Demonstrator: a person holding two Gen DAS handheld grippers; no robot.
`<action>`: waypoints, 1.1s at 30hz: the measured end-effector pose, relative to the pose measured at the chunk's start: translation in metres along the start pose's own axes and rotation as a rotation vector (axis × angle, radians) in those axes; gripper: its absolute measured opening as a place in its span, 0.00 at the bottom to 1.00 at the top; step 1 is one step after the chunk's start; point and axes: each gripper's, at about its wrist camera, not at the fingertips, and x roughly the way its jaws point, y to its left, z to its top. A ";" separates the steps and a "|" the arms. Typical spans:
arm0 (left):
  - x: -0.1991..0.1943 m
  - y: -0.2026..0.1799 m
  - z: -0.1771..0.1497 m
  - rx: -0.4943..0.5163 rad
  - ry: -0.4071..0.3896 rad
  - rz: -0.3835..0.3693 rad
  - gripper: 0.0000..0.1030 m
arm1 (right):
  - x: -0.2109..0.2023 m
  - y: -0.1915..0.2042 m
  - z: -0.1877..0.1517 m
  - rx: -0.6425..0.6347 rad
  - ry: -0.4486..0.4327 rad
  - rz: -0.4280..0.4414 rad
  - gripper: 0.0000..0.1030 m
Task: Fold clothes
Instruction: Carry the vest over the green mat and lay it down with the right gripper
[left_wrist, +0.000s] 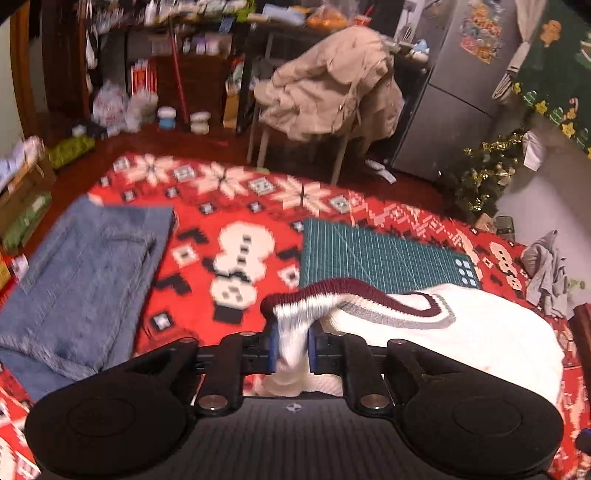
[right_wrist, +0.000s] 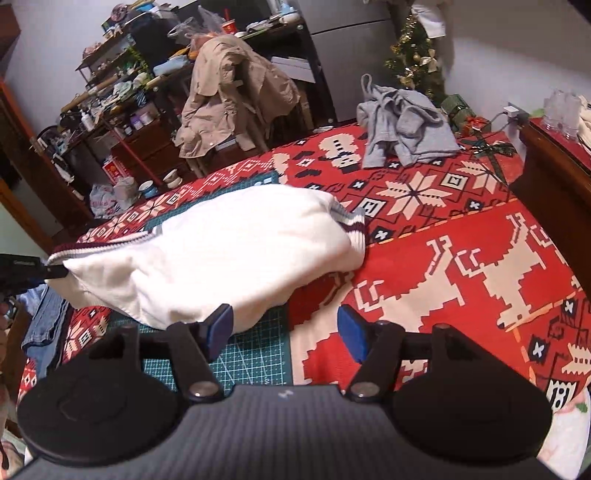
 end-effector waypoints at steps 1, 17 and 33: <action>0.000 -0.002 -0.003 0.011 0.002 0.005 0.20 | 0.000 0.001 0.000 -0.006 0.001 0.001 0.67; -0.024 -0.011 -0.053 0.076 0.073 -0.078 0.54 | 0.065 0.017 0.032 -0.223 -0.002 -0.097 0.88; -0.018 -0.025 -0.063 0.066 0.124 -0.168 0.57 | 0.084 0.040 0.023 -0.284 0.111 0.052 0.15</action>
